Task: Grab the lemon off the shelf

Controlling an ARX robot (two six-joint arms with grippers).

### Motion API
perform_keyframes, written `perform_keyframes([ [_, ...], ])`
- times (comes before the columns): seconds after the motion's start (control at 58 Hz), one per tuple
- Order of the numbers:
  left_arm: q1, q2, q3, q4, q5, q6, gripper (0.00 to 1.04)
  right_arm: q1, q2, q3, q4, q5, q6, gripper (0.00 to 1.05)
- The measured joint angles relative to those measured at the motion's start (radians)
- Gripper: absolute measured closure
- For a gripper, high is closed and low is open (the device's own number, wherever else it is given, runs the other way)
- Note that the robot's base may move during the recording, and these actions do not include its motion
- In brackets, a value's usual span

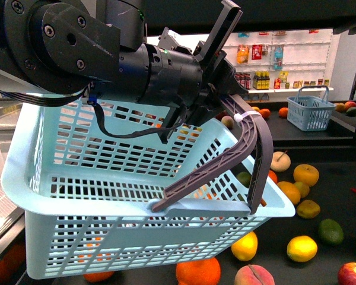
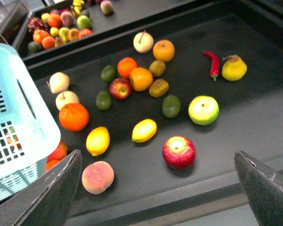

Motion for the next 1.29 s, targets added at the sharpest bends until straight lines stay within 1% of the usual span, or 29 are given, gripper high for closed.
perform_keyframes([
  [0.086,0.0,0.0,0.0,0.0,-0.003,0.0,0.95,0.004,0.237,0.145,-0.012,-0.013,-0.005,0.07],
  [0.173,0.0,0.0,0.0,0.0,-0.003,0.002,0.95,0.018,0.453,0.296,-0.072,-0.014,0.002,0.07],
  [0.311,0.0,0.0,0.0,0.0,0.002,0.001,0.95,0.064,0.845,0.646,-0.226,0.05,0.04,0.07],
  [0.414,0.0,0.0,0.0,0.0,0.0,0.0,0.95,0.095,1.009,0.801,-0.297,0.072,0.063,0.07],
  [0.707,0.0,0.0,0.0,0.0,0.0,0.0,0.95,0.156,1.328,1.147,-0.429,0.127,0.144,0.07],
  [0.845,0.0,0.0,0.0,0.0,0.0,0.0,0.95,0.163,1.44,1.307,-0.494,0.142,0.175,0.07],
  [1.294,0.0,0.0,0.0,0.0,0.0,0.0,0.95,0.178,1.678,1.687,-0.644,0.15,0.229,0.07],
])
